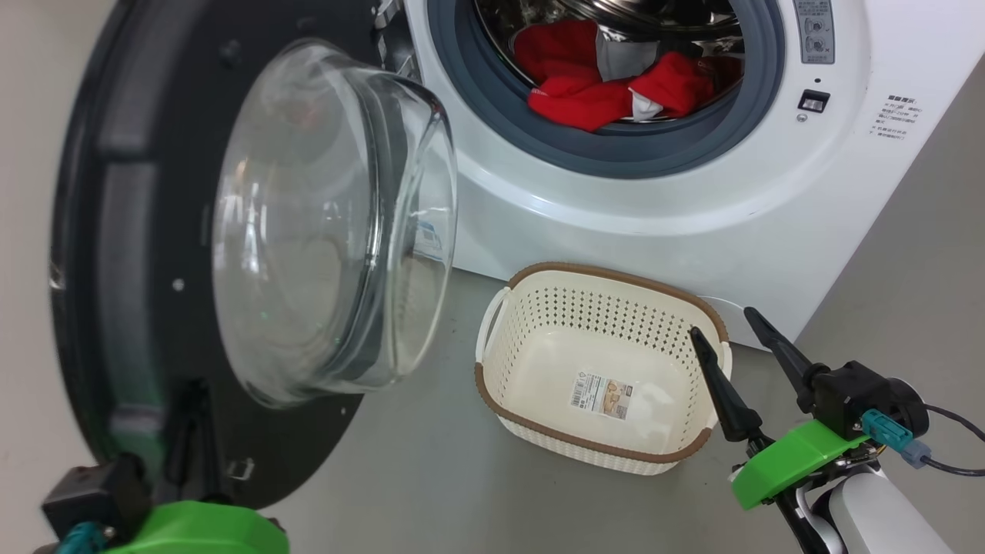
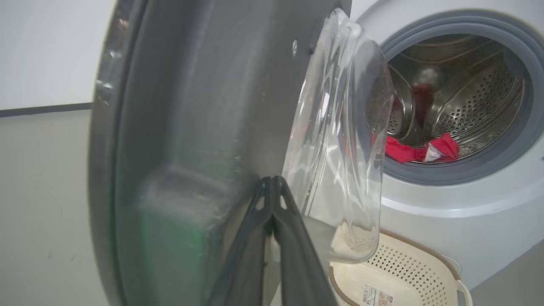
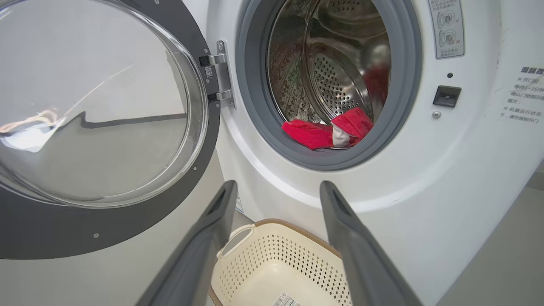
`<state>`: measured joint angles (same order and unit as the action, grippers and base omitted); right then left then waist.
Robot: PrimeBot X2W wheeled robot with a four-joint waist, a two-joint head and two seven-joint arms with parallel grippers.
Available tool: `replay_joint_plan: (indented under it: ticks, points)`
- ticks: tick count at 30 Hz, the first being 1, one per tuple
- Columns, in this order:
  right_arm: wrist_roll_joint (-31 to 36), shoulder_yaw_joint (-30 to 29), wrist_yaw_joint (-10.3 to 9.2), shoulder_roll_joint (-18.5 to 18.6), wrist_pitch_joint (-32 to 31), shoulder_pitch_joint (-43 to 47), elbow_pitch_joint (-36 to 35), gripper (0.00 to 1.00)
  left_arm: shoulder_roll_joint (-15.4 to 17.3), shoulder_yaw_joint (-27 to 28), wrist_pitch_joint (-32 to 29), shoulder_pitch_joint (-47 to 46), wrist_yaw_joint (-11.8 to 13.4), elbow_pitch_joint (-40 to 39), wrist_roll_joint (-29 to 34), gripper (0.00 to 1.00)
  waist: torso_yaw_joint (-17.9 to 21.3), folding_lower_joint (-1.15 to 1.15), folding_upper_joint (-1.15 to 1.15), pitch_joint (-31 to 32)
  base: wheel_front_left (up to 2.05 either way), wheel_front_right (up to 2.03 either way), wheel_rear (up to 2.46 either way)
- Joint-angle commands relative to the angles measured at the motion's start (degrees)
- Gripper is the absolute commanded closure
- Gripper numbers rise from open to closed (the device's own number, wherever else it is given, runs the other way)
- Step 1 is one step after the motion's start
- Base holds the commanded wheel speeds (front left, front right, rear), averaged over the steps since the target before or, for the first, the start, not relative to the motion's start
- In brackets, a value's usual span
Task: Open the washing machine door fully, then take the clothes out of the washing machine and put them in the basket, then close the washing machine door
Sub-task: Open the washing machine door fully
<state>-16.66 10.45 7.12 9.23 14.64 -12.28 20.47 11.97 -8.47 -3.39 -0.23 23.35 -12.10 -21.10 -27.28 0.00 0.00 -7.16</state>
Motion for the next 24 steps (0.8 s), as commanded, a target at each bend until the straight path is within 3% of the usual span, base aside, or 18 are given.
replay_joint_plan:
  ticks: [1,24]
  points:
    - [0.04,1.39,0.36,0.58,0.36,-1.7,-1.06,0.0,2.08,4.2,0.88,-1.37,1.15,-0.02,-0.63,1.0,0.02,0.0,0.0,-0.17,0.0,0.0,0.0]
    - [-0.4,2.65,0.36,2.18,0.36,-2.22,-0.97,0.0,3.18,12.18,8.68,-11.2,-1.42,15.88,-7.15,1.0,-0.05,0.0,0.0,-3.64,0.0,0.0,0.0]
